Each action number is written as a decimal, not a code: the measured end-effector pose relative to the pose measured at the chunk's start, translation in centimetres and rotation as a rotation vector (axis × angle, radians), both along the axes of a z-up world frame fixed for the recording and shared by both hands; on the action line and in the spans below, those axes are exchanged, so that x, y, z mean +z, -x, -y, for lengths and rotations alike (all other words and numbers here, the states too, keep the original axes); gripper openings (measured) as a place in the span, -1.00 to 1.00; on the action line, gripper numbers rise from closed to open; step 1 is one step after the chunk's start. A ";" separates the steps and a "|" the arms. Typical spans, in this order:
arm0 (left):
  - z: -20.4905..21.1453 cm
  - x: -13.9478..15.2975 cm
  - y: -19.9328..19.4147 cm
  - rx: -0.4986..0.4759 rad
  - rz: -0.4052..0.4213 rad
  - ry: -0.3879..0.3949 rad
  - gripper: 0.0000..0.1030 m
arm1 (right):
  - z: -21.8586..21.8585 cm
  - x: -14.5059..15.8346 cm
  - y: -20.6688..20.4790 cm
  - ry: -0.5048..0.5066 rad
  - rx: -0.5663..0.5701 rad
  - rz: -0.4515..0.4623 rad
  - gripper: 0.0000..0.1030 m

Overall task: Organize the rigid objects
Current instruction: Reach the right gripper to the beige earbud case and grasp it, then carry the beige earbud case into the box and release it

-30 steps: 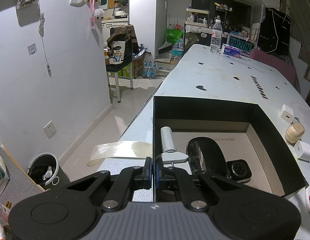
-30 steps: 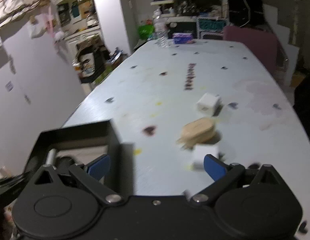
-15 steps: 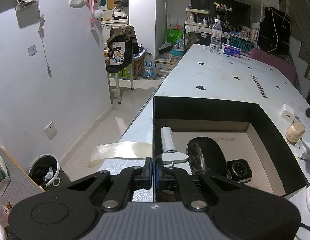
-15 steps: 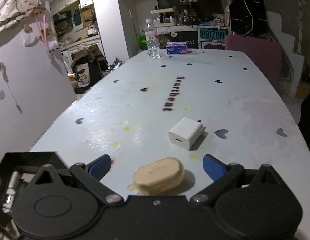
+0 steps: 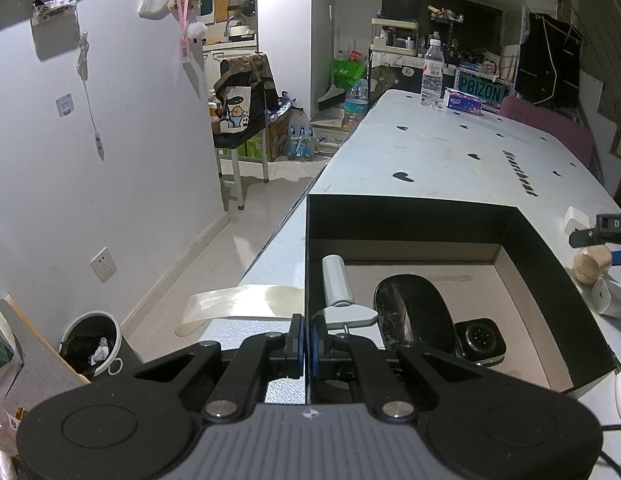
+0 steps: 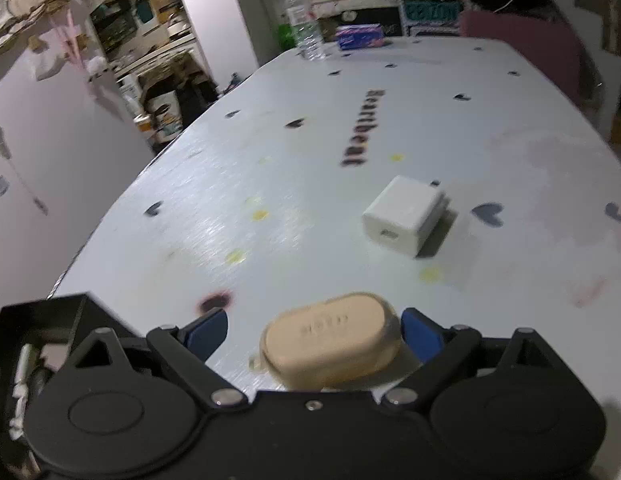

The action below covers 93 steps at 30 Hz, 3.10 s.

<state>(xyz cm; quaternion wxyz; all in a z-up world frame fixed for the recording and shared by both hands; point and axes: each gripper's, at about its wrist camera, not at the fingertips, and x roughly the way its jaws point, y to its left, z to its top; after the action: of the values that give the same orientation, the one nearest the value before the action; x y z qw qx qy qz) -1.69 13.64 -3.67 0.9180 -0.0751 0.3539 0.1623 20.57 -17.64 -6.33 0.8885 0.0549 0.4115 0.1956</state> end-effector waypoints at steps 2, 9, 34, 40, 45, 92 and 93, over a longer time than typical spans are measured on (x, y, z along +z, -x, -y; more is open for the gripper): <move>-0.1 0.0 0.0 0.000 0.001 -0.001 -0.95 | -0.3 0.0 0.5 0.007 0.007 -0.008 0.83; 0.0 0.0 0.0 0.000 0.001 -0.002 -0.95 | -2.1 -0.1 1.2 0.120 -0.025 -0.001 0.75; 0.0 0.0 0.1 0.000 0.002 -0.004 -0.95 | -4.1 5.1 5.8 0.020 -0.005 0.129 0.49; 0.0 0.0 0.1 0.000 0.002 -0.004 -0.95 | -7.7 7.9 9.0 -0.040 0.077 0.161 0.49; 0.1 0.0 0.1 0.000 0.002 -0.004 -0.95 | -12.8 7.4 9.8 0.023 0.176 0.126 0.49; 0.1 0.1 0.4 -0.004 0.012 0.017 -0.93 | -19.6 5.3 10.3 0.125 0.263 0.004 0.75; 0.1 0.1 0.4 -0.004 0.011 0.016 -0.93 | -19.2 5.5 10.5 0.122 0.262 0.004 0.75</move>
<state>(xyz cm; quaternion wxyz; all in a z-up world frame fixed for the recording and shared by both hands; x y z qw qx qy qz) -2.09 13.54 -3.56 0.9197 -0.0827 0.3501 0.1573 10.10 1.60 -0.78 0.8578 -0.0540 0.4245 0.2846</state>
